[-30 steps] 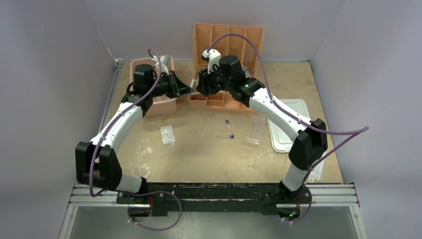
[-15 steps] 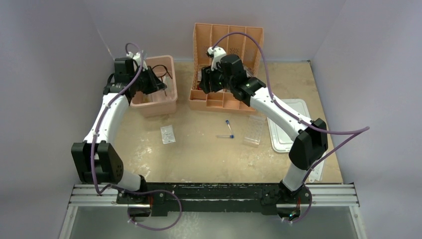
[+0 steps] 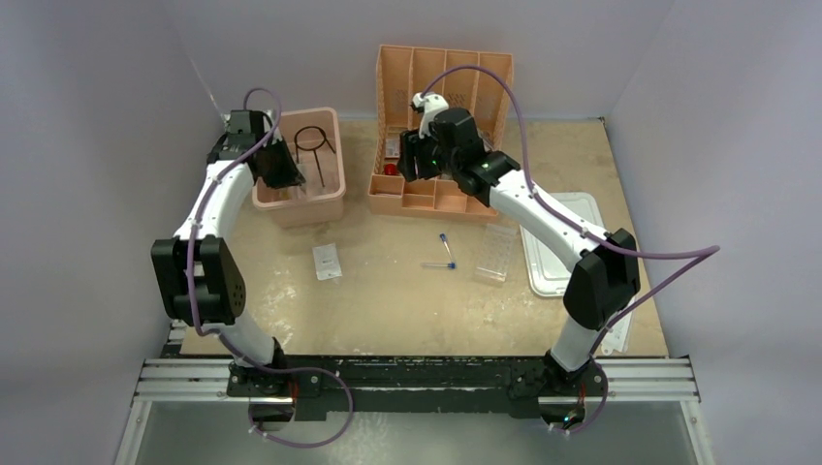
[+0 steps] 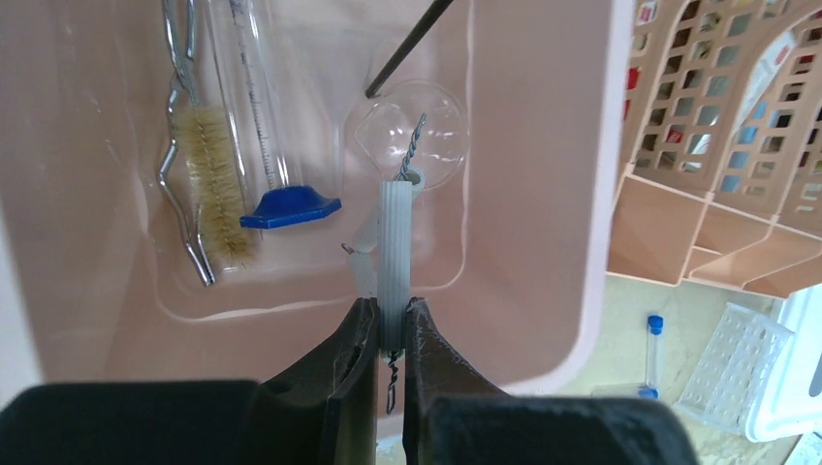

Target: Organize the chemistry lab equipment

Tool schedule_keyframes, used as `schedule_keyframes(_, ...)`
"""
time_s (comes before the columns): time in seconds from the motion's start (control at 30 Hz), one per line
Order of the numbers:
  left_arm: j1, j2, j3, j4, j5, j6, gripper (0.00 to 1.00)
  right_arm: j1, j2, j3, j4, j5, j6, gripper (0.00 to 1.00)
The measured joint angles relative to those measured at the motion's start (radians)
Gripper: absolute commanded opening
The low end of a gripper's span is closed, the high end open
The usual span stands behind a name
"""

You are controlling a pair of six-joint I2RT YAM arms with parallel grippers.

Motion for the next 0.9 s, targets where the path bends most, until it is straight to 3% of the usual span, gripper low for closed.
schedule_keyframes(0.33,0.000,0.119,0.006,0.004,0.125,-0.030,0.00,-0.010,-0.003,-0.010,0.000,0.016,0.000,0.60)
schedule_keyframes(0.9,0.000,0.156,0.039,-0.060,-0.095,-0.037,0.00,-0.017,-0.007,-0.027,0.000,0.032,0.000,0.60)
